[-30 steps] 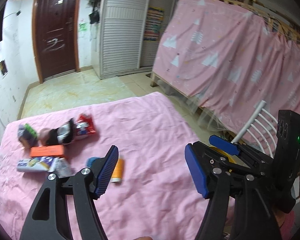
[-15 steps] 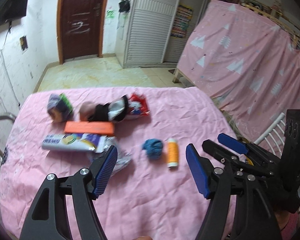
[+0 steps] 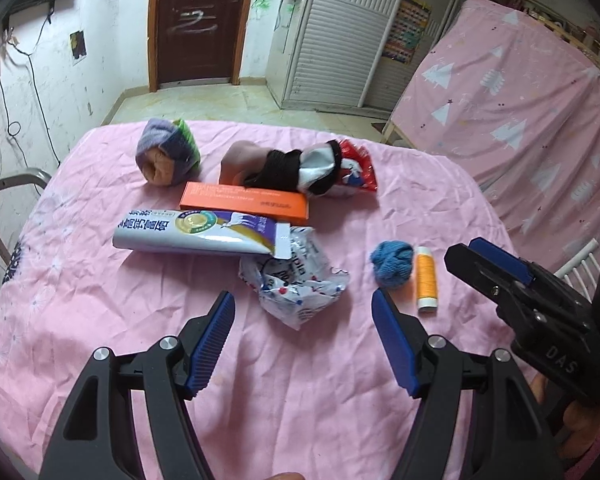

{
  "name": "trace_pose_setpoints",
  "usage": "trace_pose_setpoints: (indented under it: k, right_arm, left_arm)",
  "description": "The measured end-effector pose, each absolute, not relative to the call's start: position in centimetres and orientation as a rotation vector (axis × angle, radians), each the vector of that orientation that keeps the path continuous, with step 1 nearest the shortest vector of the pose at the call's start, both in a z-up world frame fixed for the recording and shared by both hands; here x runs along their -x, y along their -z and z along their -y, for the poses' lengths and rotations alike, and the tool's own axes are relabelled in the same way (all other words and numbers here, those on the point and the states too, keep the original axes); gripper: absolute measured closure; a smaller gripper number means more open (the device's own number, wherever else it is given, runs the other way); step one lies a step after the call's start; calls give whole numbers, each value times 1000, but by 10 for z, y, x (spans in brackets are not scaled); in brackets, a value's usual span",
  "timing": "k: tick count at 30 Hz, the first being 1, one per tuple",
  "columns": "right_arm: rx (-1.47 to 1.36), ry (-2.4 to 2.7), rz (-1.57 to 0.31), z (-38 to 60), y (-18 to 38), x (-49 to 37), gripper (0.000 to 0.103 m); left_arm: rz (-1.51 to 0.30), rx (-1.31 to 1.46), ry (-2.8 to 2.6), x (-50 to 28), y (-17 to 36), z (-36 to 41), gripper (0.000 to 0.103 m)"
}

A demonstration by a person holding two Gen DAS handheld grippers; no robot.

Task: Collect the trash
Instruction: 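Move both open tools back over the remaining items on the bed, then grasp the crumpled white printed bag with the left tool while the right tool grasps the blue yarn ball, then carry bag and yarn ball to the yellow bin and open both tools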

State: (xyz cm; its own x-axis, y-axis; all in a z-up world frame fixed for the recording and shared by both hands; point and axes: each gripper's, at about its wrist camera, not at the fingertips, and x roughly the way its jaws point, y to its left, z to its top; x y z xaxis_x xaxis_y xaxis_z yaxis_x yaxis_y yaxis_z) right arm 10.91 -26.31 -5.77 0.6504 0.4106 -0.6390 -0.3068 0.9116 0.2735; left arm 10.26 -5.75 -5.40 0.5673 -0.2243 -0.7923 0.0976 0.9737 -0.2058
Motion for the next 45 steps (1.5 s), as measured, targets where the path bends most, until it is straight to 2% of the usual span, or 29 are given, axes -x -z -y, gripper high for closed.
trace_pose_setpoints:
  k: [10, 13, 17, 21, 27, 28, 29, 30, 32, 45]
  right_arm:
    - [-133, -468, -784, 241, 67, -127, 50]
    - [-134, -474, -796, 238, 71, -134, 50]
    - [-123, -483, -809, 233, 77, -141, 50]
    - [-122, -486, -829, 231, 82, -147, 50]
    - [-96, -490, -860, 225, 86, -149, 51]
    - [-91, -489, -867, 224, 87, -150, 53]
    - [-83, -485, -875, 223, 89, -151, 64]
    - [-72, -481, -887, 221, 90, -152, 70]
    - [-64, -474, -891, 220, 91, -151, 75]
    - [-99, -452, -748, 248, 49, -112, 75]
  left_arm:
    - [-984, 172, 174, -122, 76, 55, 43]
    - [-974, 171, 181, -125, 76, 55, 52]
    - [-961, 158, 178, -125, 76, 56, 69]
    - [-937, 146, 171, -121, 73, 53, 80]
    - [-920, 160, 171, -111, 68, 41, 83]
    - [-916, 163, 172, -109, 66, 39, 83]
    - [-912, 162, 173, -107, 64, 38, 83]
    - [-909, 163, 175, -105, 63, 39, 83]
    - [-905, 166, 187, -102, 60, 39, 84]
    - [-828, 131, 225, -67, 24, 55, 83]
